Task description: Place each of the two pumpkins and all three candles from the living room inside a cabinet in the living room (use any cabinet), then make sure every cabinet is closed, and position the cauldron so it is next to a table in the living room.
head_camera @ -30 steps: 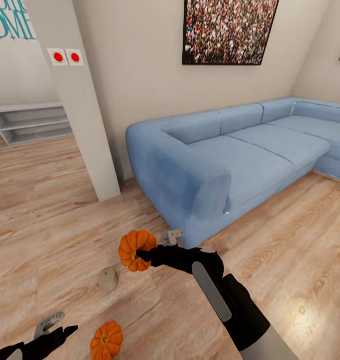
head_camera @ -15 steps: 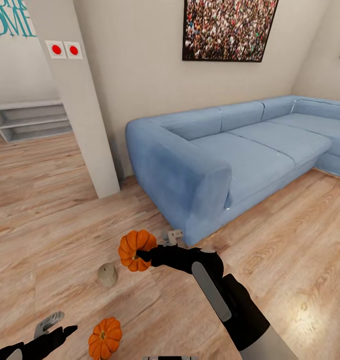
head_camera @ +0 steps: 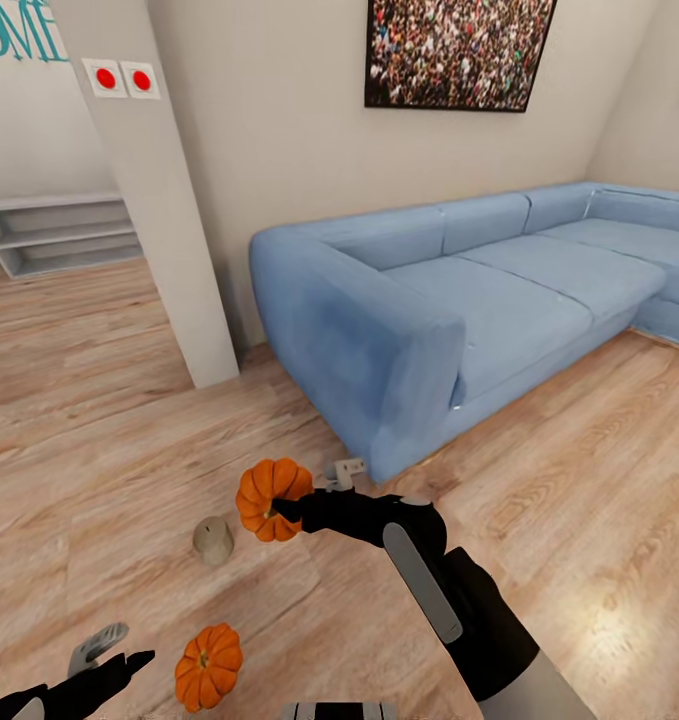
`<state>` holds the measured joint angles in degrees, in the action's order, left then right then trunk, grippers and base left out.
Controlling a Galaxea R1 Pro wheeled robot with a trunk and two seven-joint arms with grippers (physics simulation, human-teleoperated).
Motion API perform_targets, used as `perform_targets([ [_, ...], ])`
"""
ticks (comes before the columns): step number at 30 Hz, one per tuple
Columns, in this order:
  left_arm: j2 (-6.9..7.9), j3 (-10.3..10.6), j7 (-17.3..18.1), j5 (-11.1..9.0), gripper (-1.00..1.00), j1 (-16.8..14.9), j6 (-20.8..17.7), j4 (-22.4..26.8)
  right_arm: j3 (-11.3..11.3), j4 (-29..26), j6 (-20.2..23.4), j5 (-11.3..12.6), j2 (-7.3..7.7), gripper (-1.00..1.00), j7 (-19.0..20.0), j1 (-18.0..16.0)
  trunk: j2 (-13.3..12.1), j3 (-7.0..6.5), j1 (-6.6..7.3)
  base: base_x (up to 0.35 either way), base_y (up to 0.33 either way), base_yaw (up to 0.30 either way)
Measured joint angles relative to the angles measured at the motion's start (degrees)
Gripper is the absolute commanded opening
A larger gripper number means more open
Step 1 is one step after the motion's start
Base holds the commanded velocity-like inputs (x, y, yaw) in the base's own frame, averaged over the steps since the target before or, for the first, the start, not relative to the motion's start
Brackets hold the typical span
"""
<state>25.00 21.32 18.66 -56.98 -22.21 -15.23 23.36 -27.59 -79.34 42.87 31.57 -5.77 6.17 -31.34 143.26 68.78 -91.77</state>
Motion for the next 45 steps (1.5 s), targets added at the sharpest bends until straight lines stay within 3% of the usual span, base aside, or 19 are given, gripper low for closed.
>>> perform_targets([
  [25,0.50,0.1,0.3,-0.1,1.00,0.0,-0.2,0.6,0.3,-0.7,-0.3,0.1,0.33,-1.00,0.7,0.0,0.3,5.54,-0.64,0.000,0.000,0.000],
  [31,1.80,0.1,0.4,-0.2,1.00,-2.0,-0.9,0.8,0.3,-1.5,-0.3,0.1,0.46,-1.00,0.8,0.0,0.4,6.87,-0.80,0.000,0.000,0.000],
  [34,3.67,0.0,4.5,-0.4,1.00,-5.0,-2.2,0.8,0.5,-3.0,-0.5,0.1,0.44,-1.00,0.8,0.0,0.5,7.53,-0.87,0.000,0.000,0.000],
  [38,5.91,0.0,13.1,-0.3,1.00,-8.1,-8.7,0.9,0.5,-6.3,-0.4,0.0,0.43,-1.00,0.7,0.0,0.5,8.42,-0.97,0.000,0.000,0.000],
  [45,6.29,0.0,16.1,-0.1,1.00,-9.1,-10.9,1.5,0.5,-7.6,-0.4,0.1,0.34,-1.00,0.7,0.1,0.6,9.97,-1.16,0.000,0.000,0.000],
])
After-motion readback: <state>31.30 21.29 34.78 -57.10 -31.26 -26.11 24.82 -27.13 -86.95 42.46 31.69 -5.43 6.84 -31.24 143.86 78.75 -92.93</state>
